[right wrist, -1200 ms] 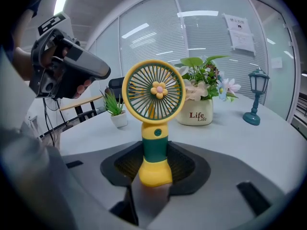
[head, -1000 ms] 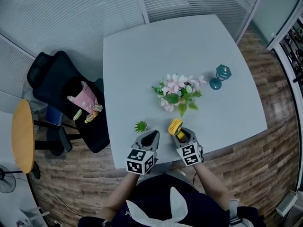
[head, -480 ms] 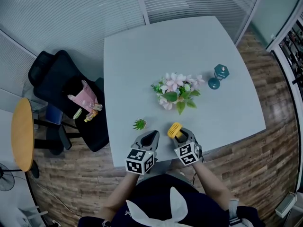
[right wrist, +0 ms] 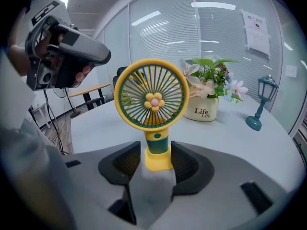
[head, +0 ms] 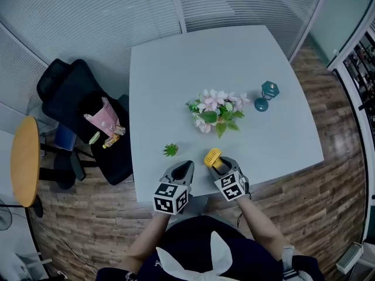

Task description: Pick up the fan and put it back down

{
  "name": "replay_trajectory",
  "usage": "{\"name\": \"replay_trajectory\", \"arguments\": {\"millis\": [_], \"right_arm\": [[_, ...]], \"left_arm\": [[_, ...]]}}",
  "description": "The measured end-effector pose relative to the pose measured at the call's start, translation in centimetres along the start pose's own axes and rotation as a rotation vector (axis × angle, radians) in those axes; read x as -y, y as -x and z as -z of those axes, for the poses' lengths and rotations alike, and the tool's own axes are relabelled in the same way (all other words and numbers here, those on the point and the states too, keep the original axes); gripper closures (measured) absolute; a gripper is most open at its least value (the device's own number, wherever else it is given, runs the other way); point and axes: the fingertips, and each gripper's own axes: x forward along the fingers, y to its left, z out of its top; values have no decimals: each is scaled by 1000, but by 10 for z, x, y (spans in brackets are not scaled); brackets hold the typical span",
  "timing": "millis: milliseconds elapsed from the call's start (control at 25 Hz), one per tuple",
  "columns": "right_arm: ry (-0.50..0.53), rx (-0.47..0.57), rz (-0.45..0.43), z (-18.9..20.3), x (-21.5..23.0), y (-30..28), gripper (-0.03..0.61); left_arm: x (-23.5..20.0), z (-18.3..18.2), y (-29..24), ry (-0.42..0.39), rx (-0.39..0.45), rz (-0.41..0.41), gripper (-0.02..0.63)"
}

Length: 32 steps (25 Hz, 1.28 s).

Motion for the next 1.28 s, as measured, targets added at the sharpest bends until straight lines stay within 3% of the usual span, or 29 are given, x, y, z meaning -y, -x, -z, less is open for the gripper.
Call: {"name": "replay_trajectory", "arguments": {"millis": [600, 880, 1280], "right_arm": [[-38, 142, 31, -34, -6, 68, 437], [-39, 229, 73, -59, -12, 109, 569], [-77, 350, 43, -84, -29, 162, 575]], "left_arm": [[21, 2, 23, 5, 56, -9, 588], [35, 4, 33, 6, 82, -1, 588], [63, 8, 47, 16, 108, 32, 588]]}}
